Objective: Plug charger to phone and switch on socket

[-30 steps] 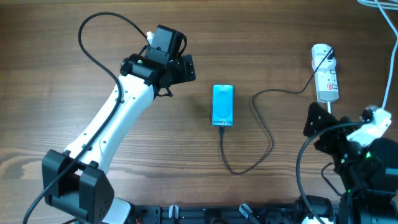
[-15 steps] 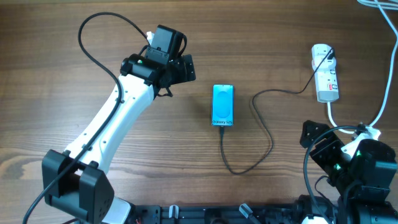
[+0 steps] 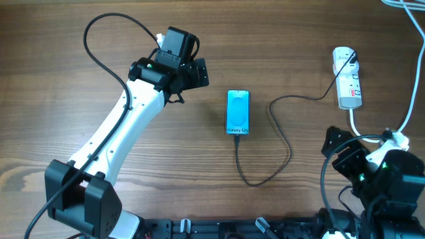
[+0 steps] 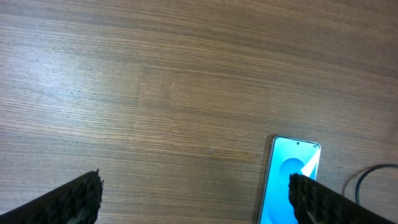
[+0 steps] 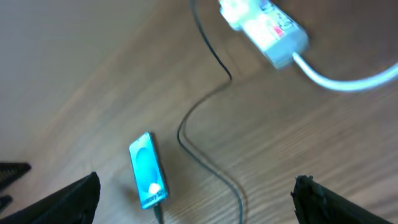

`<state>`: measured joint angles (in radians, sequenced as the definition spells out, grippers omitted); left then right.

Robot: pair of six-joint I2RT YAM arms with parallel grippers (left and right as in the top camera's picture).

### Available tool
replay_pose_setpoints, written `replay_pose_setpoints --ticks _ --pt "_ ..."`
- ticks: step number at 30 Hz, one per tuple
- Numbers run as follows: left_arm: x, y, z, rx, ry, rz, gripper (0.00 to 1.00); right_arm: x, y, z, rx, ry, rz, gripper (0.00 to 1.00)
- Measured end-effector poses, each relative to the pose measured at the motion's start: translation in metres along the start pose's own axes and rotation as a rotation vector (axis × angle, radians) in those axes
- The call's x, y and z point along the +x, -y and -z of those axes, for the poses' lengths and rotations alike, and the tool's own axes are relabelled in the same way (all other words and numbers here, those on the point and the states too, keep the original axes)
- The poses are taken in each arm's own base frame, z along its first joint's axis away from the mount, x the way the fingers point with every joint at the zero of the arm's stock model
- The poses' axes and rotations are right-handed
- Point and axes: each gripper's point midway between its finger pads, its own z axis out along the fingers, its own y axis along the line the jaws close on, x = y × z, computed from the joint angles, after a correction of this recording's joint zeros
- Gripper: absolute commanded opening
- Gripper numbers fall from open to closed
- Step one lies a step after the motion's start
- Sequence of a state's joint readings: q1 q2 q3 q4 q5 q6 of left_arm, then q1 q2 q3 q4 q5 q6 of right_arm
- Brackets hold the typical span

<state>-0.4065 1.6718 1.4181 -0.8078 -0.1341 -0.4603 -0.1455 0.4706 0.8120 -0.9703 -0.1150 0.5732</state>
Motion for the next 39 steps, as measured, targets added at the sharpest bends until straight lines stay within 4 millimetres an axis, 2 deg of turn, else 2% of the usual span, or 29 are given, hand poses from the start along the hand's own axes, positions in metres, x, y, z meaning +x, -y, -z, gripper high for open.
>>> replay_pose_setpoints --ticks 2,3,7,11,14,16,18,24,32,35,39 --pt "0.0 0.0 0.0 0.0 0.0 0.0 1.0 -0.012 -0.015 0.005 -0.073 0.065 0.14 1.0" --pt "0.0 0.0 0.0 0.0 0.0 0.0 1.0 -0.017 -0.028 0.012 -0.139 0.11 0.285 1.0" --pt "0.0 0.0 0.0 0.0 0.0 0.0 1.0 -0.007 -0.053 0.032 -0.281 0.178 0.688 1.0" --pt "0.0 0.0 0.0 0.0 0.0 0.0 1.0 -0.005 -0.069 0.051 -0.354 0.279 0.875 1.0" --pt "0.0 0.0 0.0 0.0 0.0 0.0 1.0 -0.006 -0.078 0.061 -0.398 0.378 0.949 1.0" --pt "0.0 0.0 0.0 0.0 0.0 0.0 1.0 0.0 -0.076 0.051 -0.413 0.402 0.962 1.0" --pt "0.0 0.0 0.0 0.0 0.0 0.0 1.0 0.007 -0.07 0.034 -0.424 0.407 0.941 1.0" --pt "0.0 0.0 0.0 0.0 0.0 0.0 1.0 0.027 -0.056 -0.003 -0.477 0.432 0.79 1.0" --pt "0.0 0.0 0.0 0.0 0.0 0.0 1.0 0.031 -0.047 -0.038 -0.477 0.478 0.713 1.0" --pt "0.0 0.0 0.0 0.0 0.0 0.0 1.0 0.035 -0.035 -0.055 -0.443 0.478 0.679 1.0" --pt "0.0 0.0 0.0 0.0 0.0 0.0 1.0 0.036 -0.025 -0.068 -0.409 0.496 0.639 1.0"
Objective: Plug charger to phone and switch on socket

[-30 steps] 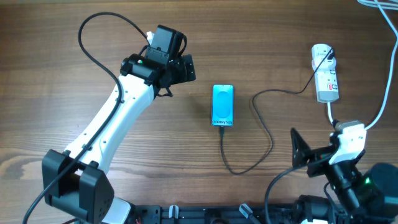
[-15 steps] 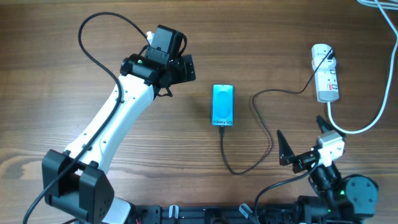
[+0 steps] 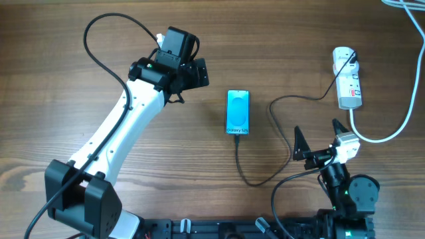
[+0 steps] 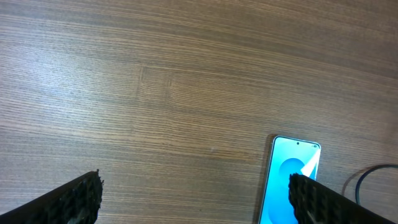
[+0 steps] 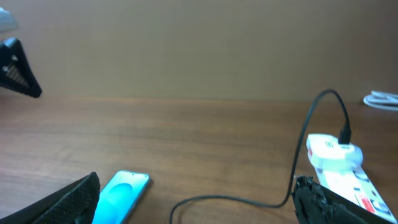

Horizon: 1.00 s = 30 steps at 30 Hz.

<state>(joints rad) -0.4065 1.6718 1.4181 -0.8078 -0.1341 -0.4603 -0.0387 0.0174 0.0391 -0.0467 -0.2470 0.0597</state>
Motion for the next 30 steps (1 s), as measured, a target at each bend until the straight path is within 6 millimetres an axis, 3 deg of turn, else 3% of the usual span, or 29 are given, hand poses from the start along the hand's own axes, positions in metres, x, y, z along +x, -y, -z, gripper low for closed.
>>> replay_pose_setpoints --ticks 11,15,30 --pt "0.0 0.0 0.0 0.0 0.0 0.0 1.0 -0.008 0.025 0.0 0.146 0.065 0.011 1.0" --pt "0.0 0.0 0.0 0.0 0.0 0.0 1.0 0.002 0.028 0.0 0.157 0.023 0.02 1.0" --pt "0.0 0.0 0.0 0.0 0.0 0.0 1.0 0.002 0.028 0.0 0.161 0.017 0.105 1.0"
